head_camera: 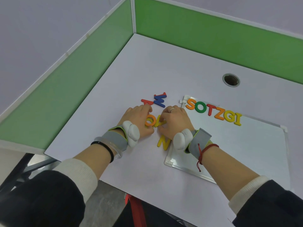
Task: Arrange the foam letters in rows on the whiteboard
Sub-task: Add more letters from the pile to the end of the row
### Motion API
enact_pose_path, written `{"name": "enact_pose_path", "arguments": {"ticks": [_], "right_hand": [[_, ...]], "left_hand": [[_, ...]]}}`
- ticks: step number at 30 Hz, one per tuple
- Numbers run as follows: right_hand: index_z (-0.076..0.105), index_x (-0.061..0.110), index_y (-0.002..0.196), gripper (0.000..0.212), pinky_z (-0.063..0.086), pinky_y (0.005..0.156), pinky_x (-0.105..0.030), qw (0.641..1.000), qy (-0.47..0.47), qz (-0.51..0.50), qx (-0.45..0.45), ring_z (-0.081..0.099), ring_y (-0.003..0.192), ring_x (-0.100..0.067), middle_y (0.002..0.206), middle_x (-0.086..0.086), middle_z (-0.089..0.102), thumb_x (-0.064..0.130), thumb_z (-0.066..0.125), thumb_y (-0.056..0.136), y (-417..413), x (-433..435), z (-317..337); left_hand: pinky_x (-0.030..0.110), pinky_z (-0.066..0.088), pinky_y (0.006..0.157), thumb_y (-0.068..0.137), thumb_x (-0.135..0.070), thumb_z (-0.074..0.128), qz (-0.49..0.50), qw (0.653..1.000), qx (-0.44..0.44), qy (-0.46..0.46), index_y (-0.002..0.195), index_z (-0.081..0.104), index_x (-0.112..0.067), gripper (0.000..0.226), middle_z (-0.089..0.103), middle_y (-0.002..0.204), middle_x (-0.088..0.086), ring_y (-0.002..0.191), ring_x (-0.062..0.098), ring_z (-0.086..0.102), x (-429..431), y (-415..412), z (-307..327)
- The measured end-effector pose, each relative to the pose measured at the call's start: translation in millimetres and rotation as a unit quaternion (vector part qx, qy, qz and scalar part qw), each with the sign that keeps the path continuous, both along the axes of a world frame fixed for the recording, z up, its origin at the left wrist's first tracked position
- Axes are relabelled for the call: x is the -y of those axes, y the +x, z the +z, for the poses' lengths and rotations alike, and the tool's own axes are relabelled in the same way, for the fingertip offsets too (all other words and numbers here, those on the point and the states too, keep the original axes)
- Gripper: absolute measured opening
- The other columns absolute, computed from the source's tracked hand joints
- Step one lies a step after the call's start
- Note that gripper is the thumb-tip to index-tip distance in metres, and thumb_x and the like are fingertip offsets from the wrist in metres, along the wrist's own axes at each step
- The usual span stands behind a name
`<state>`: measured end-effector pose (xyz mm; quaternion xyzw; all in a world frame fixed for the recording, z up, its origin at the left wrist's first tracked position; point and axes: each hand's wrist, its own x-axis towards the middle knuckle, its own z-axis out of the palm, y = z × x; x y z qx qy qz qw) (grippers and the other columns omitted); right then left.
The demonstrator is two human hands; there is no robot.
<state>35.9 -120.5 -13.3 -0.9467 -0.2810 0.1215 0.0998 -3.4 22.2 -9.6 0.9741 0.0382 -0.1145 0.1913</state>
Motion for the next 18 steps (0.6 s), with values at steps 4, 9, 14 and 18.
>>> {"name": "enact_pose_path", "arguments": {"ticks": [4,9,14,18], "right_hand": [[0.064,0.01,0.11,0.031,0.029,0.103,-0.037,0.999,-0.012,0.005,0.031,0.044,0.116,-0.029,0.122,-0.007,0.057,0.026,0.052,0.087,-1,-3,-4],[0.063,0.007,0.111,0.028,0.028,0.104,-0.035,0.999,0.009,0.011,0.044,0.042,0.119,-0.028,0.127,-0.008,0.053,0.016,0.049,0.088,3,0,-7],[0.063,0.001,0.105,0.028,0.034,0.097,-0.037,0.998,0.051,-0.015,0.046,0.046,0.114,-0.031,0.123,-0.012,0.056,0.018,0.054,0.085,3,14,1],[0.064,0.001,0.103,0.027,0.037,0.095,-0.037,0.996,0.068,-0.041,0.044,0.045,0.115,-0.031,0.123,-0.014,0.055,0.017,0.055,0.084,8,37,11]], "left_hand": [[0.036,0.039,0.094,0.076,-0.02,0.059,0.002,1.0,-0.01,-0.007,0.12,0.043,-0.013,0.047,0.058,0.118,0.006,0.106,0.028,0.055,2,1,2],[0.036,0.039,0.094,0.076,-0.019,0.058,0.002,1.0,-0.013,-0.003,0.12,0.044,-0.012,0.046,0.057,0.12,0.006,0.107,0.027,0.054,6,2,5],[0.035,0.038,0.093,0.079,-0.021,0.058,0.003,1.0,-0.005,-0.008,0.119,0.045,-0.012,0.044,0.058,0.12,0.006,0.106,0.028,0.055,17,4,11],[0.033,0.04,0.091,0.078,-0.021,0.06,-0.012,1.0,0.004,-0.018,0.119,0.047,-0.011,0.044,0.06,0.117,0.005,0.105,0.027,0.056,37,12,22]]}}
